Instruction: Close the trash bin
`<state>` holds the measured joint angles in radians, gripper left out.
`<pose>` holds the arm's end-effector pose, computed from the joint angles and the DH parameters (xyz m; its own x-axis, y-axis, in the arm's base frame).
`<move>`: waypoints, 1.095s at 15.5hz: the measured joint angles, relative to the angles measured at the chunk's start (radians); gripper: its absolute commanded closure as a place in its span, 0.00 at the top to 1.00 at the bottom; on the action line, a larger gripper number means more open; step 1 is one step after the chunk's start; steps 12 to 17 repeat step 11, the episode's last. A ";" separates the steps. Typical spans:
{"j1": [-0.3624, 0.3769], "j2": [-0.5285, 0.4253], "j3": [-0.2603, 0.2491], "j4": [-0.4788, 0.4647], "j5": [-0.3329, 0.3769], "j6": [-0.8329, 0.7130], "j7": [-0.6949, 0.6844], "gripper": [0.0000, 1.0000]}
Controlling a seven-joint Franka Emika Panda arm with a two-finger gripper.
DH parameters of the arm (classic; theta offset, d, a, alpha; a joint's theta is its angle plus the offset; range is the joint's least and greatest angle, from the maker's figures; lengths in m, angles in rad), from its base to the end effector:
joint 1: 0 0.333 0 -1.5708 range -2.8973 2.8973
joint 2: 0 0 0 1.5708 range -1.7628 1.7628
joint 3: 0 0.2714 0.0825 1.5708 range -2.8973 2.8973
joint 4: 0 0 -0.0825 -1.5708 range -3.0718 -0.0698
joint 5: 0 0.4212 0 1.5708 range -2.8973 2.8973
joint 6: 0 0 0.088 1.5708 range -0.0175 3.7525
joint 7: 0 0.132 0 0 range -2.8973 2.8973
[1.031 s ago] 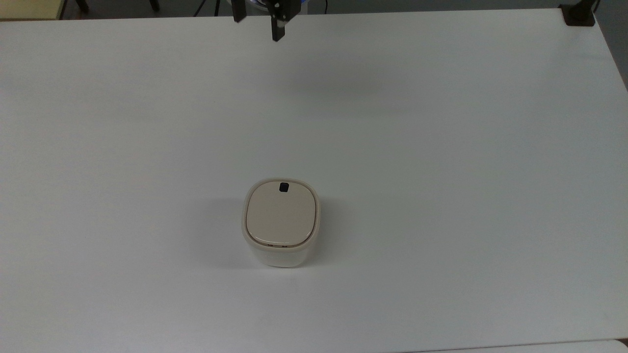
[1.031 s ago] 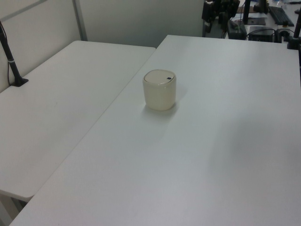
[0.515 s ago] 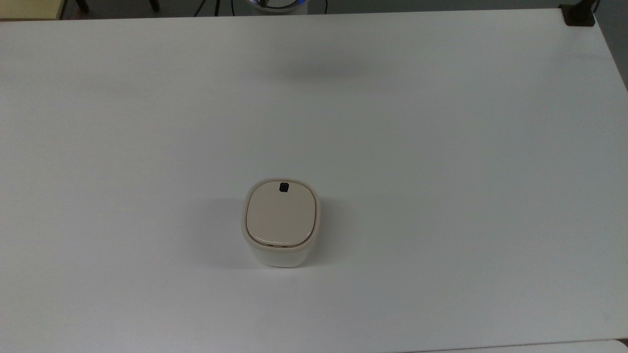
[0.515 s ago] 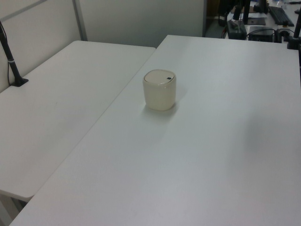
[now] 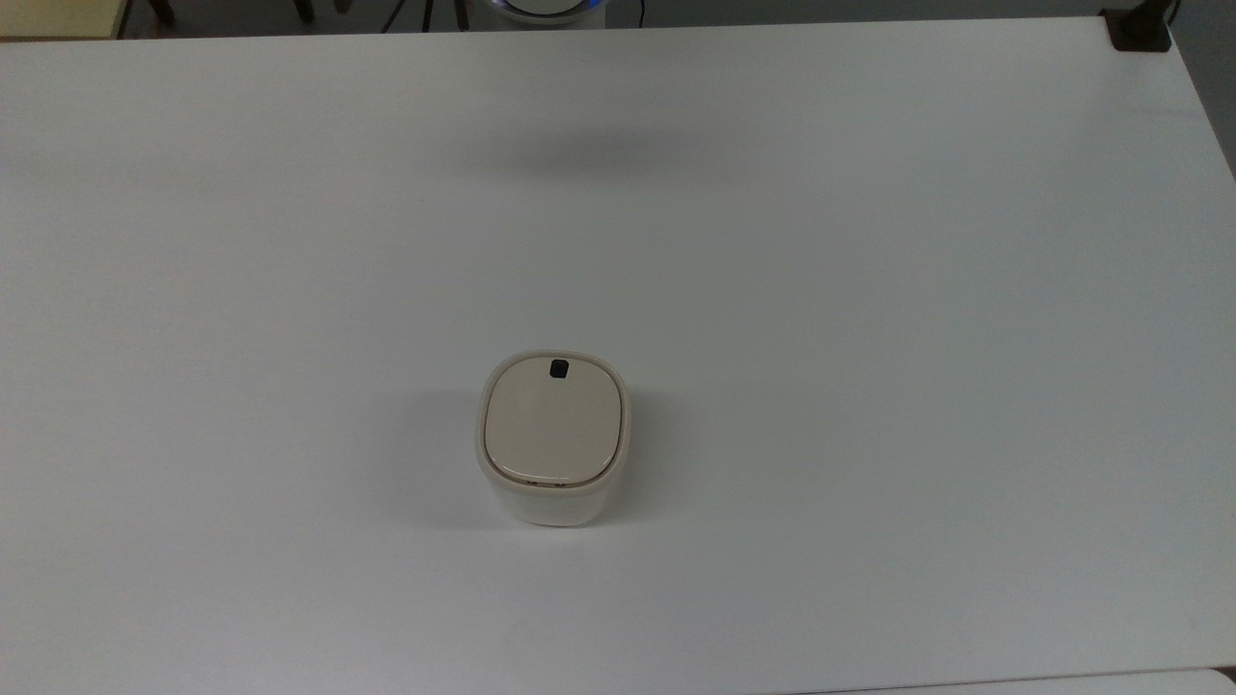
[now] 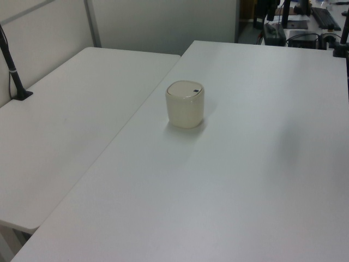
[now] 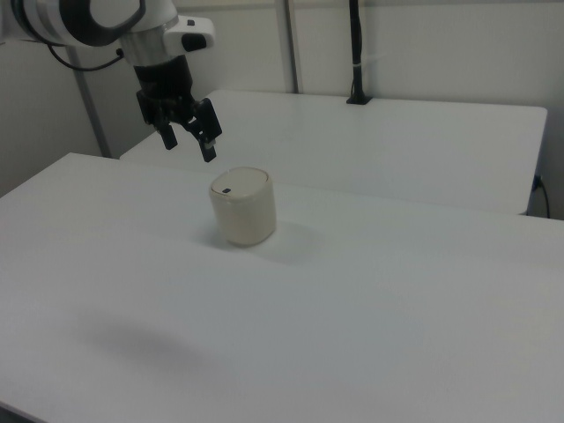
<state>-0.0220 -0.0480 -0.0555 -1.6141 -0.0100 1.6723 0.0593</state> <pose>0.5898 -0.0476 0.5706 0.9851 -0.1351 0.1062 -0.1360 -0.9907 0.0010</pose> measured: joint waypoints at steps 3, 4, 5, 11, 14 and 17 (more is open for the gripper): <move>0.001 0.014 0.000 0.010 0.000 0.000 -0.001 1.00; 0.001 0.018 0.000 0.011 0.000 0.000 -0.002 1.00; 0.001 0.021 0.000 0.012 0.000 0.000 -0.007 1.00; 0.047 0.043 0.005 0.014 -0.001 0.016 -0.025 1.00; 0.047 0.043 0.005 0.014 -0.001 0.016 -0.025 1.00; 0.047 0.043 0.005 0.014 -0.001 0.016 -0.025 1.00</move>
